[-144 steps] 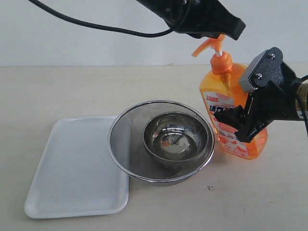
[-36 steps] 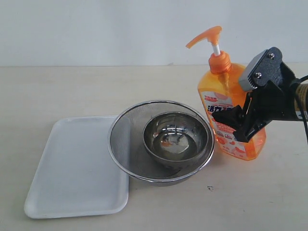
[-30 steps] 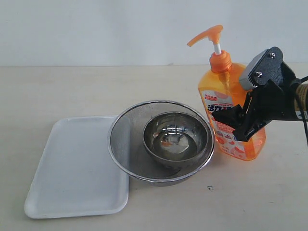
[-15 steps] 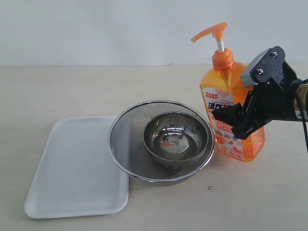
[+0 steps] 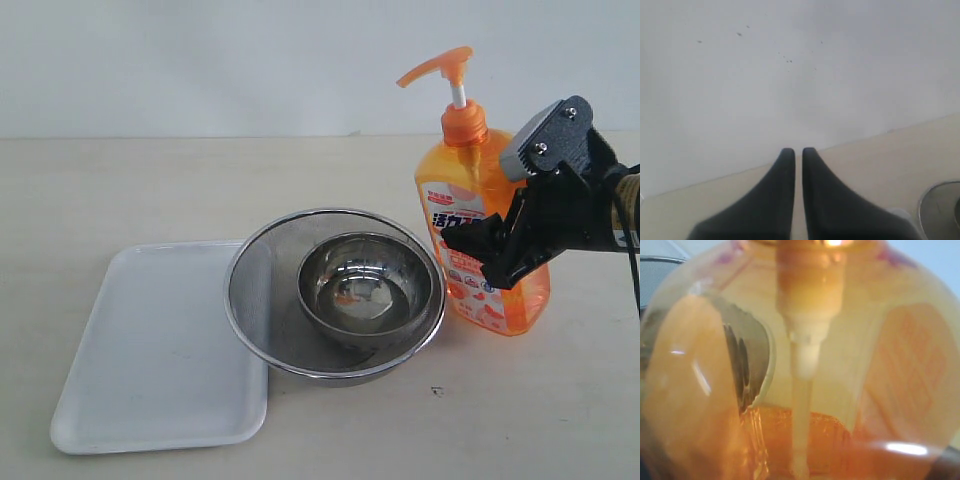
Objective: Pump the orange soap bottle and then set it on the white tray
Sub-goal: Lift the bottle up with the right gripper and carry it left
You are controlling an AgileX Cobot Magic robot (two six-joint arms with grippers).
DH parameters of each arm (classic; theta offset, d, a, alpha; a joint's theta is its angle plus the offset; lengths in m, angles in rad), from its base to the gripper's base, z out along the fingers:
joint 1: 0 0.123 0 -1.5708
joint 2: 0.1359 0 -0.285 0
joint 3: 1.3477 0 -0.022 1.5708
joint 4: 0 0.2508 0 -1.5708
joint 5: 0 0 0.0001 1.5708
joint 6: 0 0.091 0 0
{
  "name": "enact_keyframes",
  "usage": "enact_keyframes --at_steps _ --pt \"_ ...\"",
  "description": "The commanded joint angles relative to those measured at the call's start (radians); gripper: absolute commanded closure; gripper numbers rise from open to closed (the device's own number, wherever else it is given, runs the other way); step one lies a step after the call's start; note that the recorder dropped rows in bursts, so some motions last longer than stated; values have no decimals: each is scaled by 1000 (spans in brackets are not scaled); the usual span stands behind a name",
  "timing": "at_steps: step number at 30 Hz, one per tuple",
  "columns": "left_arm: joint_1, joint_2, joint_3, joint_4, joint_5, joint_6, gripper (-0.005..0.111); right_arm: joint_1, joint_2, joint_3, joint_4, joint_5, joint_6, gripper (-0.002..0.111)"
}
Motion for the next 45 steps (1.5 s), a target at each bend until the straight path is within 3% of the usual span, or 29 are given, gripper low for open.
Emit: enact_keyframes --at_steps 1,12,23,45 --pt "-3 -106 2 42 17 -20 102 2 2 1 16 -3 2 108" --pt "-3 -210 2 288 162 0 102 2 2 -5 63 -3 -3 108" --pt "-3 -210 -190 221 168 112 102 2 2 -77 74 43 15 108" --pt "-3 -210 -195 218 168 115 102 2 -188 -144 91 78 146 108"
